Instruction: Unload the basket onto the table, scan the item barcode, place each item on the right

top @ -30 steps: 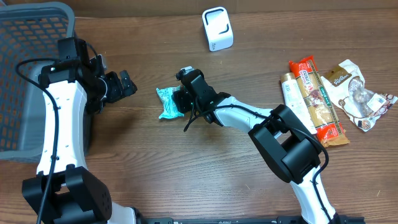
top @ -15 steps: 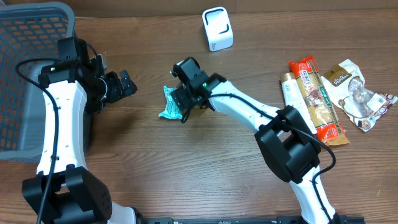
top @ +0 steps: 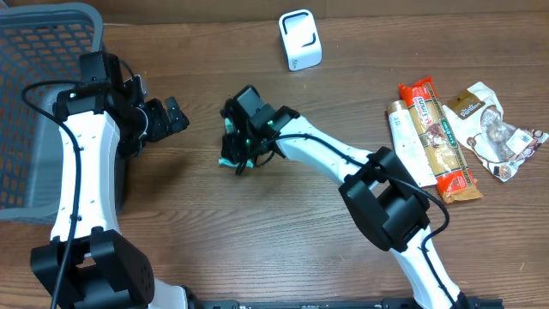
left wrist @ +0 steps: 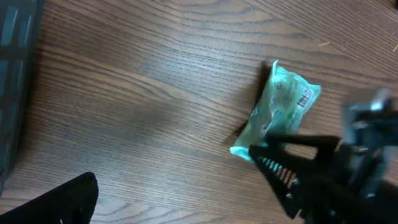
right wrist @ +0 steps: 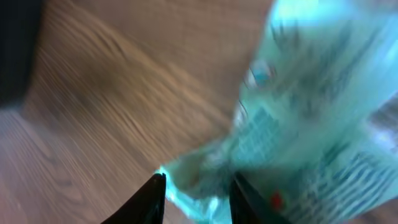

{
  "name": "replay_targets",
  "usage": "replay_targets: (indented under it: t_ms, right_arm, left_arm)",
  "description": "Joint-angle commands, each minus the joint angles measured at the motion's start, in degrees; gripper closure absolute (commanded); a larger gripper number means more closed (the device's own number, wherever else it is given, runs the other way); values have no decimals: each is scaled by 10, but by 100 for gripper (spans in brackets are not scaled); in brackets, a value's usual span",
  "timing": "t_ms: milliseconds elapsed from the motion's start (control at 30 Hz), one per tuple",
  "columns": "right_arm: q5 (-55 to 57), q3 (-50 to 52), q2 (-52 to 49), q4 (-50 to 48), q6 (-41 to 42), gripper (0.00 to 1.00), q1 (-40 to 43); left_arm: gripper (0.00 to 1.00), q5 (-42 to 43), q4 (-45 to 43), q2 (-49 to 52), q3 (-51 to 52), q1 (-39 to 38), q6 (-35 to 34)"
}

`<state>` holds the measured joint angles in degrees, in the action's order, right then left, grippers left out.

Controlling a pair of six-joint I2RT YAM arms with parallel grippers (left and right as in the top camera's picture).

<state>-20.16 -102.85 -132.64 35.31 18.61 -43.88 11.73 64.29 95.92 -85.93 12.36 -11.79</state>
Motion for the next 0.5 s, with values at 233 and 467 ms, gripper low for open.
replay_targets:
  t_ms: [233,467]
  right_arm:
    - [18,-45,-5,238,-60,61,57]
    - [62,-115,-5,342,-104,43,128]
  left_arm:
    - [0,-2,0,3,-9,-4,11]
    - [0,-2,0,3,-9,-4,11]
